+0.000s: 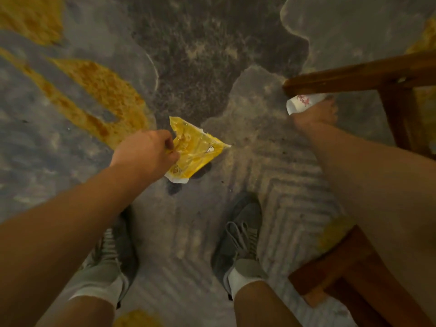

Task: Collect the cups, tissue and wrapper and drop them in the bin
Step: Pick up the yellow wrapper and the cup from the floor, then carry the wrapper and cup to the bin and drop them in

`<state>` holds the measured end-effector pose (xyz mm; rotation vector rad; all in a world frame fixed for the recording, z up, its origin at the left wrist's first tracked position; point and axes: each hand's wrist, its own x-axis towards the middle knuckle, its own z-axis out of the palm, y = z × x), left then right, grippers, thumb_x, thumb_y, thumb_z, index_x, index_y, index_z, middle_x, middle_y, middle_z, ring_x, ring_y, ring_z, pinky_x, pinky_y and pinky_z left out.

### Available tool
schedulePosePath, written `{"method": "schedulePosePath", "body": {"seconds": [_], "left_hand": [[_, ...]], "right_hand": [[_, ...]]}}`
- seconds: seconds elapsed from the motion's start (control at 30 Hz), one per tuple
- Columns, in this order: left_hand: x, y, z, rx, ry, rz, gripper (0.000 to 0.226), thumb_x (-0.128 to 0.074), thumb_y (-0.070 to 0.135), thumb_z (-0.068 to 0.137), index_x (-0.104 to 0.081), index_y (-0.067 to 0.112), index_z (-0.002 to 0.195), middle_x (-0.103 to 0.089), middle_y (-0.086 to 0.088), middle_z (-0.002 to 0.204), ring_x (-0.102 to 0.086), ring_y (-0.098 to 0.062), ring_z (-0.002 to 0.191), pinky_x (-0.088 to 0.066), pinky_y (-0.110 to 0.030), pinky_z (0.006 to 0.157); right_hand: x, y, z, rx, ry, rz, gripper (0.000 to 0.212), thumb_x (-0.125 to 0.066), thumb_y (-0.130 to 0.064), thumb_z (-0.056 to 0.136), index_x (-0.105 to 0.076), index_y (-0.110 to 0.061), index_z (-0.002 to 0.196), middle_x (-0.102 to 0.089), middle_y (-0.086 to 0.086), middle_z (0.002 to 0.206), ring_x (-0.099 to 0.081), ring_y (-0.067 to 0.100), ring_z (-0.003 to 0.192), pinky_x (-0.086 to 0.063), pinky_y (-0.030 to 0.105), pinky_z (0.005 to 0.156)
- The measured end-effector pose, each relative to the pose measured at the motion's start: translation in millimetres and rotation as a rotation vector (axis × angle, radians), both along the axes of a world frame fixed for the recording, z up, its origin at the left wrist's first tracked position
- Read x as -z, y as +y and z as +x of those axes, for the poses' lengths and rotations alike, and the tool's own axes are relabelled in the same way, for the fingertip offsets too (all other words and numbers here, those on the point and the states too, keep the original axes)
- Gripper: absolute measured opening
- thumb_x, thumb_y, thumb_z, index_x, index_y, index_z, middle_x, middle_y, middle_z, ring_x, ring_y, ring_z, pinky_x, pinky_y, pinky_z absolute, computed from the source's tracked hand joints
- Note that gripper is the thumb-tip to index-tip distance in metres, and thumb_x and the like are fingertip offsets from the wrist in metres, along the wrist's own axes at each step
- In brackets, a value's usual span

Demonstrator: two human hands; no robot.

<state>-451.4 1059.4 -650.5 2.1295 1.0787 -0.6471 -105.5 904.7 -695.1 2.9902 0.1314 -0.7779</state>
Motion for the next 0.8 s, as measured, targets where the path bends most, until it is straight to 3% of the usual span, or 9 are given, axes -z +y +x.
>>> {"method": "schedulePosePath", "body": {"seconds": [0.13,0.27,0.4,0.5,0.6,0.8], "left_hand": [[-29,6,-2,-0.064,0.011,-0.017,0.016,-0.066,0.045,0.083,-0.062,0.031,0.087,-0.066,0.000,0.086,-0.059,-0.026,0.076,-0.045,-0.034,0.063],[-85,16,-5,-0.100,-0.006,-0.005,0.016,-0.069,0.043,0.082,-0.058,0.032,0.081,-0.068,-0.002,0.087,-0.065,-0.032,0.085,-0.042,-0.033,0.063],[-172,39,-17,-0.089,-0.038,0.032,0.018,-0.071,0.043,0.080,-0.063,0.028,0.083,-0.072,-0.005,0.089,-0.067,-0.034,0.088,-0.048,-0.036,0.066],[-241,59,-25,-0.077,-0.090,0.062,0.020,-0.073,0.045,0.080,-0.067,0.028,0.088,-0.074,-0.005,0.093,-0.068,-0.034,0.090,-0.053,-0.040,0.071],[-310,75,-28,-0.038,-0.137,0.122,0.018,-0.073,0.044,0.082,-0.070,0.029,0.092,-0.074,-0.003,0.094,-0.068,-0.034,0.090,-0.049,-0.037,0.068],[-460,82,1,0.095,-0.243,0.099,0.014,-0.075,0.039,0.081,-0.069,0.028,0.085,-0.073,0.000,0.089,-0.068,-0.030,0.085,-0.045,-0.034,0.063]], "right_hand": [[-24,-2,-13,0.002,0.047,0.042,0.108,-0.076,-0.061,0.074,-0.028,-0.003,0.151,-0.034,0.018,0.154,-0.035,0.034,0.141,-0.033,0.041,0.115],[-83,-2,-67,0.052,0.132,0.176,0.098,-0.090,-0.035,0.067,-0.036,0.001,0.140,-0.041,0.021,0.143,-0.043,0.037,0.132,-0.039,0.045,0.109],[-186,6,-139,-0.037,0.225,0.259,0.077,-0.086,-0.022,0.069,-0.045,0.000,0.130,-0.047,0.023,0.132,-0.046,0.038,0.123,-0.040,0.041,0.101],[-272,7,-190,-0.140,0.266,0.388,0.068,-0.079,-0.022,0.069,-0.046,-0.008,0.127,-0.048,0.014,0.123,-0.050,0.036,0.113,-0.045,0.044,0.089],[-360,2,-222,-0.182,0.235,0.424,0.076,-0.076,-0.033,0.069,-0.042,-0.019,0.135,-0.044,0.005,0.125,-0.050,0.029,0.113,-0.047,0.043,0.086],[-537,-35,-232,-0.048,0.009,0.530,0.088,-0.079,-0.034,0.077,-0.030,-0.020,0.149,-0.037,0.000,0.140,-0.042,0.018,0.127,-0.045,0.033,0.098]]}}
